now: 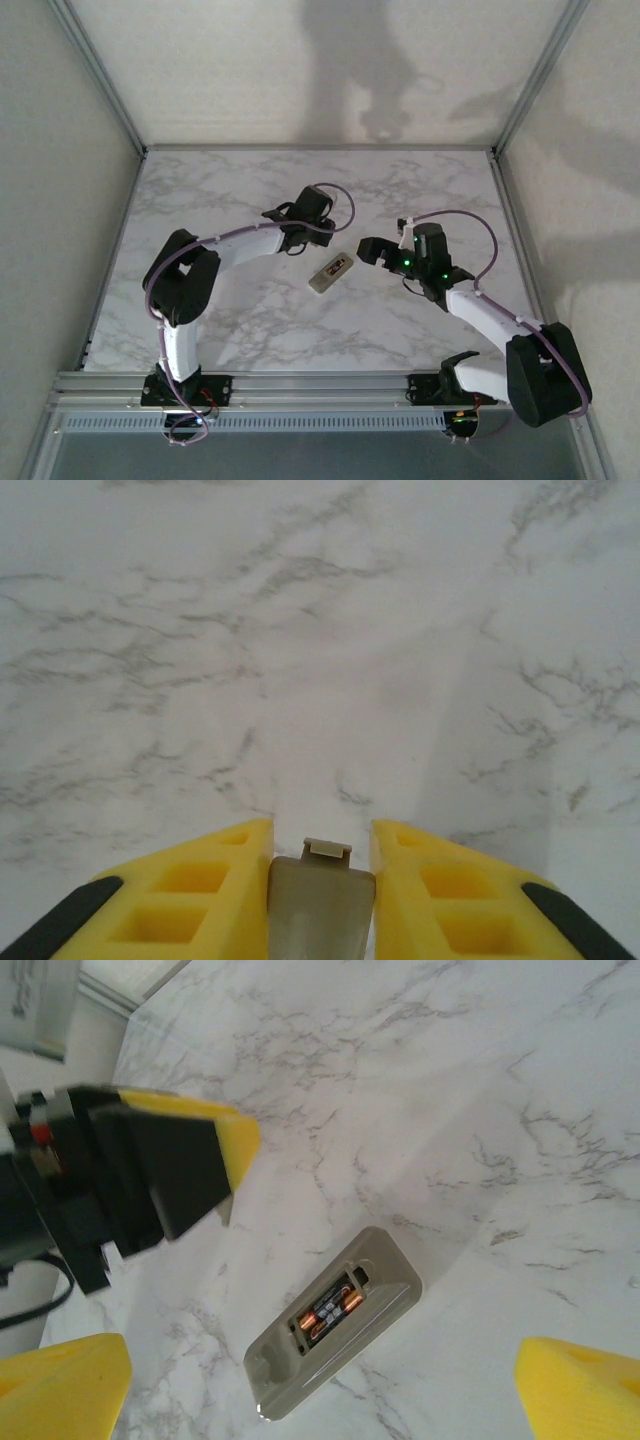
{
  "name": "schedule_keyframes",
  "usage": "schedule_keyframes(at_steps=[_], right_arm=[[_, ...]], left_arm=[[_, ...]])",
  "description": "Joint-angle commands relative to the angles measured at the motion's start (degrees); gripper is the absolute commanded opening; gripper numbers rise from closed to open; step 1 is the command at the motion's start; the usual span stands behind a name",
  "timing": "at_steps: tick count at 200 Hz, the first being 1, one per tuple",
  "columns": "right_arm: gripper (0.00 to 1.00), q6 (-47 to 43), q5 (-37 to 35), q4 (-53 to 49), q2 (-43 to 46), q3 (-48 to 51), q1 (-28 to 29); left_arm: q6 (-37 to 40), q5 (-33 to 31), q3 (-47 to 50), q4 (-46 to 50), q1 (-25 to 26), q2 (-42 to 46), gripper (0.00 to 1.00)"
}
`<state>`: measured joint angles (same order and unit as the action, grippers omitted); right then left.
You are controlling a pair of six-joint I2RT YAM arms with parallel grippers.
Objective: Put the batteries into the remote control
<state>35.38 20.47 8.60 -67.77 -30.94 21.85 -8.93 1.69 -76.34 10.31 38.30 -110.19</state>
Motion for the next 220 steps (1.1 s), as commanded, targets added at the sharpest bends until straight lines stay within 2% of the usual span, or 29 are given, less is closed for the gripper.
schedule_keyframes(at_steps=[1,68,103,170,220], right_arm=[[0.99,0.53,-2.79,-2.44,2.89,1.68,-0.98],[0.99,1.85,-6.32,-5.9,11.95,8.33,-3.1],[0.99,1.59,-7.16,-6.23,12.38,8.09,-3.65],[0.99,1.68,-4.44,-3.68,12.14,8.85,-4.09],[0.99,1.59,-6.47,-3.36,13.74,9.73,-4.02]], left_arm=[[-3.27,-0.8,1.57,-3.15,1.58,2.39,0.28],[-6.92,-2.92,2.33,-3.81,6.46,2.68,0.28],[-8.21,-4.15,5.32,-5.71,8.81,3.91,0.29],[-6.94,-1.69,9.21,-9.41,9.09,4.85,0.29],[-5.58,-1.42,9.67,-9.87,9.25,4.51,0.29]])
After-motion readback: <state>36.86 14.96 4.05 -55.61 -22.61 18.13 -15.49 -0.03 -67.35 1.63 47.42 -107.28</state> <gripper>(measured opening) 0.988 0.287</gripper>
